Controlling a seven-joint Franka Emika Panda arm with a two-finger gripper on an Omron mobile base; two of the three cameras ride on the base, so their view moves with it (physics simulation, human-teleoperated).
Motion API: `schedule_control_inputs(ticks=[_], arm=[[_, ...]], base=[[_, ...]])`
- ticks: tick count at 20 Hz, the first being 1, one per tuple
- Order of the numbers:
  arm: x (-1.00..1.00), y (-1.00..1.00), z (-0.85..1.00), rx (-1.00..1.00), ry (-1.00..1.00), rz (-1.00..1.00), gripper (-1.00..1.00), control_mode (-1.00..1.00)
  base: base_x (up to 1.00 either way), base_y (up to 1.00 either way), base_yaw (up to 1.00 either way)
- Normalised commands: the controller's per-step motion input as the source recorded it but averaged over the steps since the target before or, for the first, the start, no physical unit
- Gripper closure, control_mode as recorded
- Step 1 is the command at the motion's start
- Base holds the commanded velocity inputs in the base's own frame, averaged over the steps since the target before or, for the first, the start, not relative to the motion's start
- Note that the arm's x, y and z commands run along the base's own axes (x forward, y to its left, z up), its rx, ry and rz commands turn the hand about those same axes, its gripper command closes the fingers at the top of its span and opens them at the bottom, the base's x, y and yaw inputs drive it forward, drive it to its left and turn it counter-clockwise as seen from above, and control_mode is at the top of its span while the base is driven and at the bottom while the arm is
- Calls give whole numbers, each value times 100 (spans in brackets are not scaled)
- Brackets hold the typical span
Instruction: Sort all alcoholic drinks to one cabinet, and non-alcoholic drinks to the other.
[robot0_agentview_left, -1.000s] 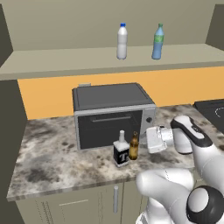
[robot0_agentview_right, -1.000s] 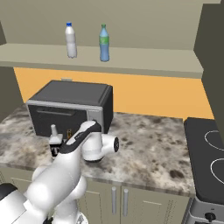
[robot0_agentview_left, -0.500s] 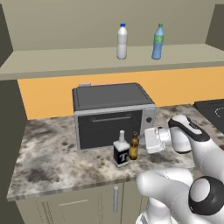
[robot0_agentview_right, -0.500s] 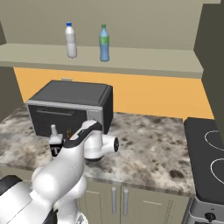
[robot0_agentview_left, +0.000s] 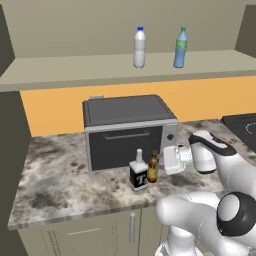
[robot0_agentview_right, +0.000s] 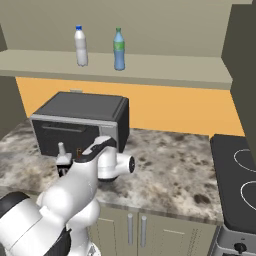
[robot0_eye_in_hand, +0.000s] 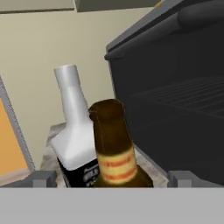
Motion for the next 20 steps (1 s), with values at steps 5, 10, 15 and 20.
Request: schedule_control_inputs(ticks=[5,10,15,20], arm=[[20,1,-4,0,5,0,-100,-100],[21,0,0,0,5,0,-100,-100],[12,5,-7,0,8,0,100,-100],[2,13,-10,0,9,0,100,-100]], base=[[0,0,0],[0,0,0],[0,0,0],[0,0,0]])
